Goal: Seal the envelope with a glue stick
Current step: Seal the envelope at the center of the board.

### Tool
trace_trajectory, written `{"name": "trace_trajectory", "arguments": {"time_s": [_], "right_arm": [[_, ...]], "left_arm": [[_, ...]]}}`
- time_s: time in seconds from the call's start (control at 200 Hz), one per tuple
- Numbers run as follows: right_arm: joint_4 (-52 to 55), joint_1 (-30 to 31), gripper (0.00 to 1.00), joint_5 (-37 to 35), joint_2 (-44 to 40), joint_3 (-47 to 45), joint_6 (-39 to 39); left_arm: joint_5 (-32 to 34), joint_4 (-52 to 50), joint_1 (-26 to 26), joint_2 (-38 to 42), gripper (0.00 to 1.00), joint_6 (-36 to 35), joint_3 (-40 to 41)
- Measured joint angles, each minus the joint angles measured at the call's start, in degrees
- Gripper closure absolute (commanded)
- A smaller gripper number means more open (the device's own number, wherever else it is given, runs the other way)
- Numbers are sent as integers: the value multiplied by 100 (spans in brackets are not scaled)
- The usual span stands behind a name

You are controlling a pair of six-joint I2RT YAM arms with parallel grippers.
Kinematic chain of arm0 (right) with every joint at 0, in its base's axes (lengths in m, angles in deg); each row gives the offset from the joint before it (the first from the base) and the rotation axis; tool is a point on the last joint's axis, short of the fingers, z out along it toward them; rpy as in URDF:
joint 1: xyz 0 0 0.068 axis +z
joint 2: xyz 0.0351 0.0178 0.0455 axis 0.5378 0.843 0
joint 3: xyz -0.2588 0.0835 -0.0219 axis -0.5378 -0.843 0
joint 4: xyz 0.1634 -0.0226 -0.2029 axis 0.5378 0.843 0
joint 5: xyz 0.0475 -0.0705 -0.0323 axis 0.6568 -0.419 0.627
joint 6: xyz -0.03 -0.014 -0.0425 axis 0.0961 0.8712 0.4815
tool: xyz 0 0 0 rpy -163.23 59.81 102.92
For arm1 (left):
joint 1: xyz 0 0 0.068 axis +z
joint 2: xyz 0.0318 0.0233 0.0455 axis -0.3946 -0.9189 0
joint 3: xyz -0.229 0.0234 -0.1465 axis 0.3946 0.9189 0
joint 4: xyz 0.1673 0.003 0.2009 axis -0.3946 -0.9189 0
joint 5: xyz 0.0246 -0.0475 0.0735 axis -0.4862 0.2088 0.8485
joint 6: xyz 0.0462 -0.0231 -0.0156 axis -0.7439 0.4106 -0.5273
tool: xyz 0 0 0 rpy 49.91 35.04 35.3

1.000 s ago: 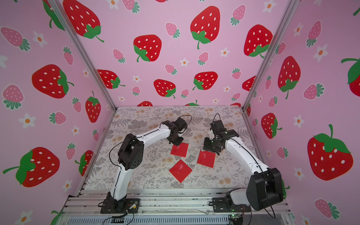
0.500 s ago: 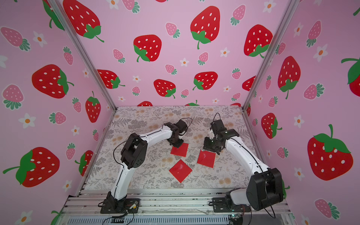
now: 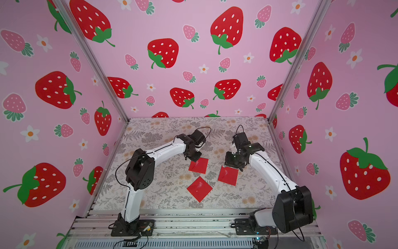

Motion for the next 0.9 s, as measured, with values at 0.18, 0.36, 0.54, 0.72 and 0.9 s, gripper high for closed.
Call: {"name": "trace_trajectory", "arguments": {"time_s": [0.18,0.36,0.54,0.72,0.9], "right_arm": [[0,0,100,0,0,0,0],[0,0,100,2,0,0,-2],[0,0,100,0,0,0,-2],[0,0,100,0,0,0,-2],[0,0,100,0,0,0,-2]], "left_arm": [[0,79,-92,2,89,48,319],[2,111,-186,-28,91,125,474],[42,149,-236,-133,92,151,533],[297,181,-348,-216,92,170,551],[538,205,-431,-225,91,175,577]]}}
